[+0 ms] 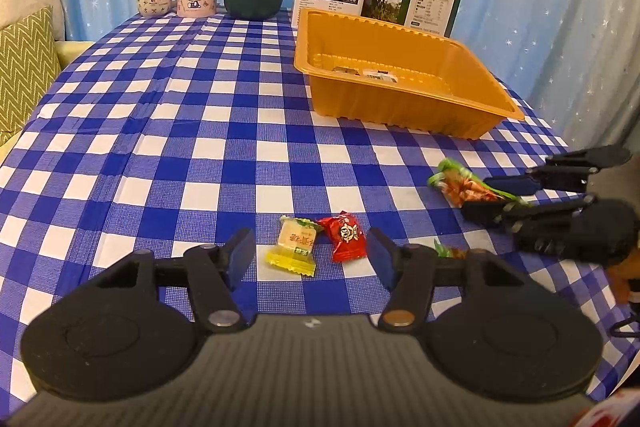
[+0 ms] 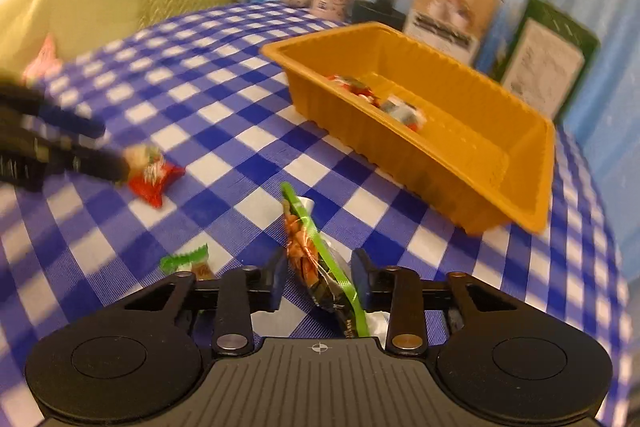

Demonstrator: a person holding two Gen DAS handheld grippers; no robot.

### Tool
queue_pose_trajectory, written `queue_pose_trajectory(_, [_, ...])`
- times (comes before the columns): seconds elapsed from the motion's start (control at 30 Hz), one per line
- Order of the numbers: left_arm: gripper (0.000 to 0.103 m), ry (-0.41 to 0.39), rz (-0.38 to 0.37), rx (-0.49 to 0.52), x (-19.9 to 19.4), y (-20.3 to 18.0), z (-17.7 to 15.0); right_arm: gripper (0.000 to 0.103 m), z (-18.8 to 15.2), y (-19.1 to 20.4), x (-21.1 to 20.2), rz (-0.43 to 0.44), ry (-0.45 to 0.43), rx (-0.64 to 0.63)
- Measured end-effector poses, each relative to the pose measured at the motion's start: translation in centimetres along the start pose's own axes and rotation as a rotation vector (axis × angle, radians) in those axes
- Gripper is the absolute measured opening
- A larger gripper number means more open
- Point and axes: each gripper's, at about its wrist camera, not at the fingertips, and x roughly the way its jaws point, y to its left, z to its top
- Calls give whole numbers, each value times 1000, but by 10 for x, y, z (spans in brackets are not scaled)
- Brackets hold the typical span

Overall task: Organize snacks
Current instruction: 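Grasp the silver foil packet with green edges with the right gripper, then grasp the yellow candy with the left gripper while the right gripper holds the foil packet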

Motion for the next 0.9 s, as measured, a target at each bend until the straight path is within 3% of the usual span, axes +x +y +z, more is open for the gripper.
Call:
queue_pose_trajectory(0.13, [58,6,-3,5,1,-1,-1,28,0,-34,-6,88,41,292])
queue_pose_trajectory(0.27, [58,14,-8,6,3,-1,-1,28,-3,-50,-7,121,35,403])
queue_pose_trajectory(0.47, [59,20,-8,8,7,-2,0,28,-4,-53,-4,129,15,372])
queue_pose_trajectory(0.7, [60,24,-8,7,11,-2,1,28,-7,-29,7,60,32,174])
queue_pose_trajectory(0.8, [60,30,-6,6,13,-1,1,27,-8,-37,6,77,35,232])
queue_pose_trajectory(0.9, [60,38,-1,20,17,-1,2,24,-10,-54,3,134,27,397])
